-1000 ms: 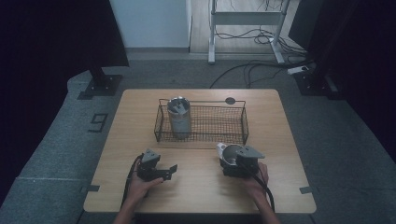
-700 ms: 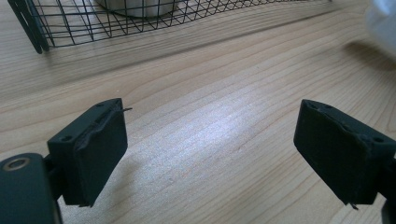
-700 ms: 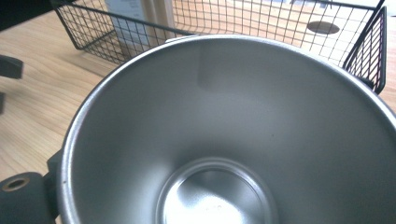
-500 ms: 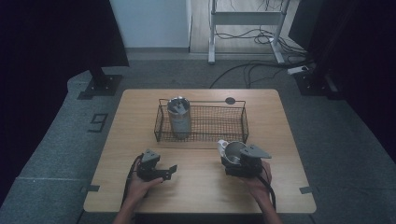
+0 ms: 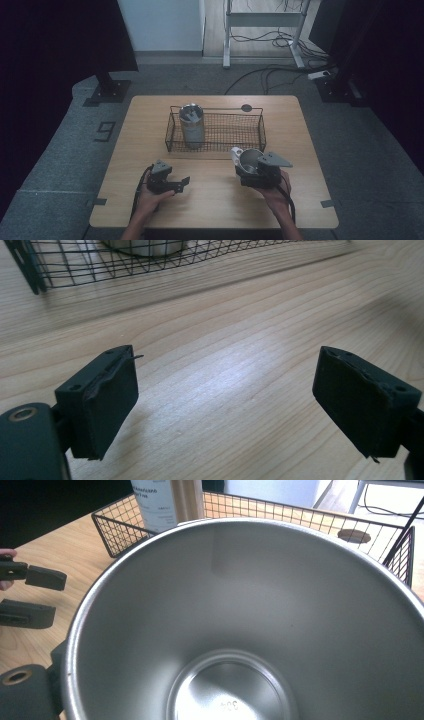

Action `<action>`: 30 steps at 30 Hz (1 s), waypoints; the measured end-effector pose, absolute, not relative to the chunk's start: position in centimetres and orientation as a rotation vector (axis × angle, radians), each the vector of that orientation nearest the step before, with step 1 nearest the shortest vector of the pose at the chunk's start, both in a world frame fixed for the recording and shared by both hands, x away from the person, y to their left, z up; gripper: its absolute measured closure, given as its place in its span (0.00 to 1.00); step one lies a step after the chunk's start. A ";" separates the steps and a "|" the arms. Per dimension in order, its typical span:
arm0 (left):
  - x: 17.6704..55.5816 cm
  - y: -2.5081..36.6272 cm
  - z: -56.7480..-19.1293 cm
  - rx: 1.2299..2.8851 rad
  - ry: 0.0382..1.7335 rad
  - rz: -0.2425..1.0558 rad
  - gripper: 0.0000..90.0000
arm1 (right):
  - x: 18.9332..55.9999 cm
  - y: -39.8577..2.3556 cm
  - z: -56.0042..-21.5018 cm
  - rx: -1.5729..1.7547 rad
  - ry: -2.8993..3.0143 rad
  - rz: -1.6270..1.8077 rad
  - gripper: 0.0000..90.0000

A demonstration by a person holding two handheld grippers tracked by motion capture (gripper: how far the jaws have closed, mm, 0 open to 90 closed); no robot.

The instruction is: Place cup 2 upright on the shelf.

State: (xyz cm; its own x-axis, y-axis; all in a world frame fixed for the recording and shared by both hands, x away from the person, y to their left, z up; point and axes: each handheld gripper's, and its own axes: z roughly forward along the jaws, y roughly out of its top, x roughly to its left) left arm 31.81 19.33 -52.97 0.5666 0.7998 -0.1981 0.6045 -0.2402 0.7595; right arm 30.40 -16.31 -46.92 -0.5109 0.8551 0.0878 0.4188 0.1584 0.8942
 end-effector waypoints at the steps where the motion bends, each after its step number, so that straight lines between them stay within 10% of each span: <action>1: 31.8 19.3 -52.9 1.954 1.129 0.297 0.13 | 30.4 -16.3 -46.7 1.207 2.001 1.317 0.07; 30: 31.8 19.7 -52.9 1.948 1.143 0.304 0.14 | 31.7 -15.9 -42.8 1.164 1.979 1.400 0.07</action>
